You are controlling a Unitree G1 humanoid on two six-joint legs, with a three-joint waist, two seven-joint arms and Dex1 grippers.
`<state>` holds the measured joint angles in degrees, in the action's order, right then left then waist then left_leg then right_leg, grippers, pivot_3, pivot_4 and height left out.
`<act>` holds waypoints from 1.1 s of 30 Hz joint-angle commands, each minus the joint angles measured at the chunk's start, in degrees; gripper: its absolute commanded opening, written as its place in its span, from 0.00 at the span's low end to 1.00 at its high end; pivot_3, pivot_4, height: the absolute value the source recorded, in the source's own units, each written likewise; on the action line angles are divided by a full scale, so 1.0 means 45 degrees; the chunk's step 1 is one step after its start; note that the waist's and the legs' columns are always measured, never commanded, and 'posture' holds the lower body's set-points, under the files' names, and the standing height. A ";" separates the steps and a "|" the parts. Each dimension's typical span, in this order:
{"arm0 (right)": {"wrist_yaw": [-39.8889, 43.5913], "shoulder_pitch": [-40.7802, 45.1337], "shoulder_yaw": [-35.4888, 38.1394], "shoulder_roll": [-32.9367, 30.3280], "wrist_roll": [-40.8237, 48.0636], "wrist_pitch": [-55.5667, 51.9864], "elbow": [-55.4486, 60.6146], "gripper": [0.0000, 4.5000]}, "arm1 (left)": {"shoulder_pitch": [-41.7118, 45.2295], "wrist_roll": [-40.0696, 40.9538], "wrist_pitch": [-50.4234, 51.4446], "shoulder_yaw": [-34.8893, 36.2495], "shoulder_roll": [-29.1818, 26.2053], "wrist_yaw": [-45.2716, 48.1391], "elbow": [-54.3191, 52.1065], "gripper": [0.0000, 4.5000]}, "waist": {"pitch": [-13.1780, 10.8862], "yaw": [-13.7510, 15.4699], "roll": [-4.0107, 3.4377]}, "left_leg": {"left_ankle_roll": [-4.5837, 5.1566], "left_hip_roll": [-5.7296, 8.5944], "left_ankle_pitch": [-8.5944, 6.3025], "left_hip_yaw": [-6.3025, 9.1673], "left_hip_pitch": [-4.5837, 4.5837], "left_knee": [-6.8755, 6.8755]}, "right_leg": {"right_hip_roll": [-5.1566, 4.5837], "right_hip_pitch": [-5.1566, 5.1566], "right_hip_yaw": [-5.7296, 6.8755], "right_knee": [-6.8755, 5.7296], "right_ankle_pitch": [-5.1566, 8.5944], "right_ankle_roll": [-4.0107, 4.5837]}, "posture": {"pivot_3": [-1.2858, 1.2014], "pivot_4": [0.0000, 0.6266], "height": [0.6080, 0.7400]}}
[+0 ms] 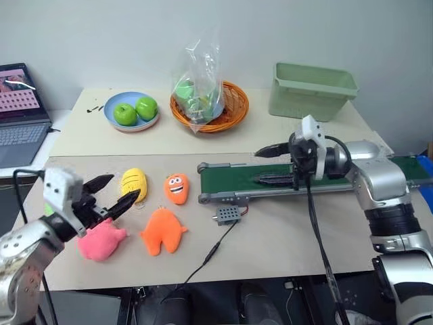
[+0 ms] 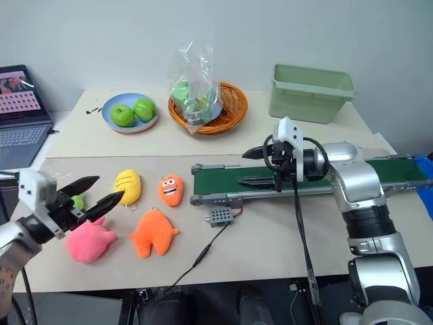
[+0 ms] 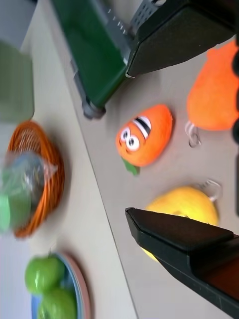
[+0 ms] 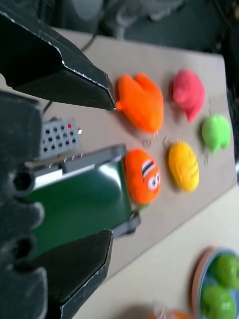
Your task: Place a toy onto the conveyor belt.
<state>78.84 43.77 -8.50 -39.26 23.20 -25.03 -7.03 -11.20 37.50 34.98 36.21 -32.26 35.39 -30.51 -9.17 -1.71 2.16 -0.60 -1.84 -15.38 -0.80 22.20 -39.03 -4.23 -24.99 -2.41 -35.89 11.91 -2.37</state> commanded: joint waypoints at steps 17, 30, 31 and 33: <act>0.0955 0.1645 -0.0455 0.0945 -0.1274 0.1709 -0.2231 1.00 | 0.0810 0.9452 0.0171 0.5490 0.2856 -0.9950 0.2739 0.99 | 0.0002 0.0199 0.0005 | -0.0005 0.0013 -0.0002 0.0024 -0.0072 -0.0015 | -0.0026 0.0087 0.0011 0.0001 0.0002 0.0010 | 0.52 0.24 1.00; 0.0449 0.1702 -0.0001 0.0441 -0.1518 0.1416 -0.1938 1.00 | 0.1160 1.1234 0.0559 0.4695 0.1321 -1.0764 0.7644 0.99 | 0.0002 0.0237 0.0005 | -0.0006 0.0013 -0.0002 0.0014 -0.0172 -0.0002 | -0.0001 0.0171 0.0022 -0.0002 0.0016 0.0032 | 0.52 0.24 1.00; 0.0423 0.1698 0.0003 0.0392 -0.1530 0.1392 -0.1892 1.00 | 0.1402 1.1124 0.0631 0.4565 0.1122 -1.0613 0.8158 0.99 | 0.0002 0.0255 0.0004 | -0.0006 0.0014 -0.0002 0.0013 -0.0172 -0.0002 | -0.0001 0.0174 0.0021 0.0000 0.0016 0.0032 | 0.52 0.24 1.00; 0.0384 0.1704 0.0027 0.0268 -0.1526 0.1308 -0.1775 1.00 | 0.1962 1.0959 0.0983 0.4240 0.0592 -1.0190 0.9324 0.99 | 0.0004 0.0236 0.0009 | -0.0007 0.0014 -0.0001 0.0015 -0.0172 0.0001 | 0.0006 0.0172 0.0025 -0.0003 0.0018 0.0033 | 0.52 0.24 1.00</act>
<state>80.99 50.51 -10.52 -36.90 15.86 -18.82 -17.19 -4.00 87.54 38.12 56.17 -27.04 -12.75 8.56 -9.15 -0.65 2.20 -0.63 -1.77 -15.39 -0.73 21.41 -39.03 -4.21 -24.19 -2.30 -35.89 11.99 -2.22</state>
